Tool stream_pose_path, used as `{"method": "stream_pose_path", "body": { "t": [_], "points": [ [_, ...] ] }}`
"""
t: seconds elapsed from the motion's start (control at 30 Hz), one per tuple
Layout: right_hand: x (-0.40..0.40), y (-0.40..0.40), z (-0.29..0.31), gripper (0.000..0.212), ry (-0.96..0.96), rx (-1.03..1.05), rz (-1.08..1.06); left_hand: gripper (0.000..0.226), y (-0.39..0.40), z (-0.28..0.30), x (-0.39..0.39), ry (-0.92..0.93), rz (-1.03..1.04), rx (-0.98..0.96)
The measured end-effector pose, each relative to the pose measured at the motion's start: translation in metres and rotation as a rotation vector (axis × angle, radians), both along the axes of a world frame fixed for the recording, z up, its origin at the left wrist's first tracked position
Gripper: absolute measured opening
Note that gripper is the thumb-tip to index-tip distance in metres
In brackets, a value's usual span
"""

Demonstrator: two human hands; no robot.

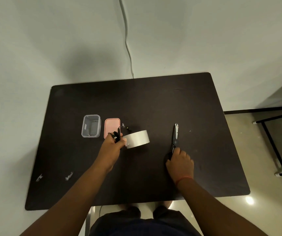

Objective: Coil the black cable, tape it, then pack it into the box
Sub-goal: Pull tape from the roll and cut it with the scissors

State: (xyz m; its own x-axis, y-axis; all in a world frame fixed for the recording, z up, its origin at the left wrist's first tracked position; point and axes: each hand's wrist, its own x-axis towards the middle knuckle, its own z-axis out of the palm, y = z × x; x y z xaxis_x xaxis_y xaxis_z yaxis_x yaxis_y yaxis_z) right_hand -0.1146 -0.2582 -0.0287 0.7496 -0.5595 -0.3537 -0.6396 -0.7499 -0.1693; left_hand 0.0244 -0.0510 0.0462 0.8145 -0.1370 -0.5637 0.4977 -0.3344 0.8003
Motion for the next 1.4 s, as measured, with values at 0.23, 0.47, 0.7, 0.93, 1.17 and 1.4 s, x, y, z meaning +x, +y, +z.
{"method": "stream_pose_path", "body": {
  "t": [0.23, 0.47, 0.7, 0.93, 1.17, 1.4],
  "points": [
    [0.008, -0.011, 0.046, 0.032, -0.218, 1.000, -0.627, 0.024, -0.011, -0.006, 0.005, 0.035, -0.006, -0.003],
    [-0.022, 0.008, 0.115, 0.043, -0.410, 1.541, -0.791, 0.025, -0.006, -0.011, 0.016, 0.059, 0.027, 0.000],
    [-0.052, 0.040, 0.134, 0.053, -0.280, 1.651, -0.510, 0.031, 0.001, -0.011, 0.021, 0.051, 0.034, 0.062],
    [-0.046, 0.059, 0.118, 0.055, -0.185, 1.784, -0.446, 0.030, 0.003, -0.012, 0.019, 0.047, 0.062, 0.018],
    [-0.035, 0.062, 0.097, 0.040, -0.168, 1.835, -0.460, 0.026, -0.001, -0.018, 0.015, 0.035, 0.044, 0.004],
    [-0.027, 0.065, 0.083, 0.047, -0.212, 1.781, -0.450, 0.025, -0.007, -0.019, 0.016, 0.063, 0.017, -0.010]
  ]
}}
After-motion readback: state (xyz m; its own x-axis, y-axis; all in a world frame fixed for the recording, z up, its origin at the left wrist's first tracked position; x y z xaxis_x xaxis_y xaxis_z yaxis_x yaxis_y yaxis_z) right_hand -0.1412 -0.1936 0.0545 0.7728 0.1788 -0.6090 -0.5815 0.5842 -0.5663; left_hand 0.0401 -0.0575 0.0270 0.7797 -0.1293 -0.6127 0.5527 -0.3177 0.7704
